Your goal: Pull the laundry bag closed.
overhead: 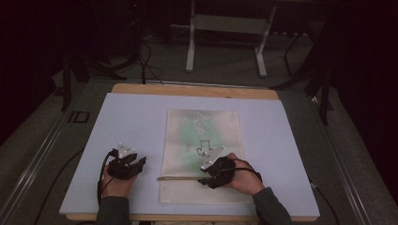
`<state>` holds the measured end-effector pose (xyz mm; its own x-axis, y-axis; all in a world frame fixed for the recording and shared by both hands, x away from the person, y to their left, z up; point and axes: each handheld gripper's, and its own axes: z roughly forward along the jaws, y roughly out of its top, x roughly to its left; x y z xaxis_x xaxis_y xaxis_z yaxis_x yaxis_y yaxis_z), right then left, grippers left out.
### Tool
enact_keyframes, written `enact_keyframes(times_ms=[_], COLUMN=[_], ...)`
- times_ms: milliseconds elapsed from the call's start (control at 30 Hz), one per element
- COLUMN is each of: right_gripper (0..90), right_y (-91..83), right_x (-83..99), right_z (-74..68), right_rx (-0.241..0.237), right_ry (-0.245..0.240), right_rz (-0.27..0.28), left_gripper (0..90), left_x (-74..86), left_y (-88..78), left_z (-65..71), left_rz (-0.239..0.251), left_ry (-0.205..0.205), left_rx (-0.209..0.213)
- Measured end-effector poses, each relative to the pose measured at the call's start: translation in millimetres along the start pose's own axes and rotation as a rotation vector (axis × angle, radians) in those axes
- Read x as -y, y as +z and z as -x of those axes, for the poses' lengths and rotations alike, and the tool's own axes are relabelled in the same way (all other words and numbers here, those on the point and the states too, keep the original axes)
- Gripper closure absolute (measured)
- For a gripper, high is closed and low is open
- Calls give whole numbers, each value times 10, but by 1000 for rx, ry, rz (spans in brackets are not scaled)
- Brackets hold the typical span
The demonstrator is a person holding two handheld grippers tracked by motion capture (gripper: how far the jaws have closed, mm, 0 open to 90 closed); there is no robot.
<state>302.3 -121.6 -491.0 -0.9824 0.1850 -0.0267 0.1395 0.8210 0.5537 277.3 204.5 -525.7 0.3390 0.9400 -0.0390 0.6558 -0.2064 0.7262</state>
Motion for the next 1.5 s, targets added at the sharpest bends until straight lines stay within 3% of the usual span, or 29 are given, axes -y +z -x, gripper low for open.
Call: enact_keyframes(times_ms=[1500], right_gripper=[565], right_y=[241], right_x=[-276], right_z=[-63], right_rx=[-51], right_ry=[-41], right_rz=[22], left_gripper=[576], left_x=[-1], left_y=[0], left_z=[-12], left_rz=[-6], left_ry=[-4], left_rx=[2])
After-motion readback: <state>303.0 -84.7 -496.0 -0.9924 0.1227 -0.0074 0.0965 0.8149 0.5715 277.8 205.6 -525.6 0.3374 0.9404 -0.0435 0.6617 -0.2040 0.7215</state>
